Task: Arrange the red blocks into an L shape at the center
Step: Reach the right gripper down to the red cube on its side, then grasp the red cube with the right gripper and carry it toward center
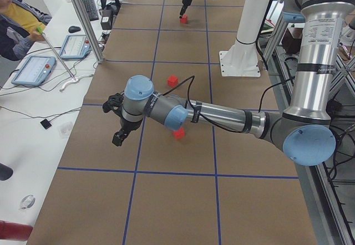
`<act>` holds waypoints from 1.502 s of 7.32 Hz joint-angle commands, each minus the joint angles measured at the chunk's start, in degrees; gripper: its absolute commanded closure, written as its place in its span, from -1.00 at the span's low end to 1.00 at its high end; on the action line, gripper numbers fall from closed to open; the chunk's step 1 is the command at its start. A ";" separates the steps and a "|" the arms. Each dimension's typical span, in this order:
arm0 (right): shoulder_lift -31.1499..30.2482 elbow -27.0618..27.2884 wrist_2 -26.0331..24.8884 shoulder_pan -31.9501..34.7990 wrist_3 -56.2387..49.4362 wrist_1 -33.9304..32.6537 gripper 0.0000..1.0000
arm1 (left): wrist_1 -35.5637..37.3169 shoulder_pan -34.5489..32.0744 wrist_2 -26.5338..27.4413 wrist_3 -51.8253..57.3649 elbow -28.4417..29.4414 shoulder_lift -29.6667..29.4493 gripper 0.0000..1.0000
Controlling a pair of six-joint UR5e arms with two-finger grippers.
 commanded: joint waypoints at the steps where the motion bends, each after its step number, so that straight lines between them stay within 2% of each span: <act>1: -0.24 -0.80 -0.82 -0.47 0.08 0.17 -0.91 | -0.01 0.00 0.00 0.01 -0.09 0.00 -1.00; 2: -0.24 -1.59 -1.69 -1.08 0.09 0.17 -0.90 | -0.01 0.00 0.00 0.01 0.00 0.00 -1.00; 3: -0.24 -1.68 -2.22 -1.52 0.26 0.17 -0.73 | -0.01 0.00 0.00 0.01 -0.09 0.00 -1.00; 4: -0.24 -1.68 -2.14 -1.61 0.00 0.26 0.05 | -0.01 0.00 0.00 0.01 -0.09 0.00 -1.00; 5: -0.15 -1.60 -2.14 -1.87 -0.44 0.26 0.65 | -0.01 0.00 0.00 0.01 -0.09 0.00 -1.00; 6: 0.11 -1.34 -2.22 -2.05 -0.53 0.26 1.00 | -0.01 0.00 0.00 -0.08 -0.09 0.00 -1.00; 9: 2.38 6.11 -2.31 -1.97 -8.32 0.26 1.00 | 0.08 0.00 0.00 -0.16 -0.09 0.00 -1.00; 11: 16.22 3.69 -2.40 -2.14 -10.55 -0.52 1.00 | 0.08 0.00 0.00 -0.25 0.09 0.00 -1.00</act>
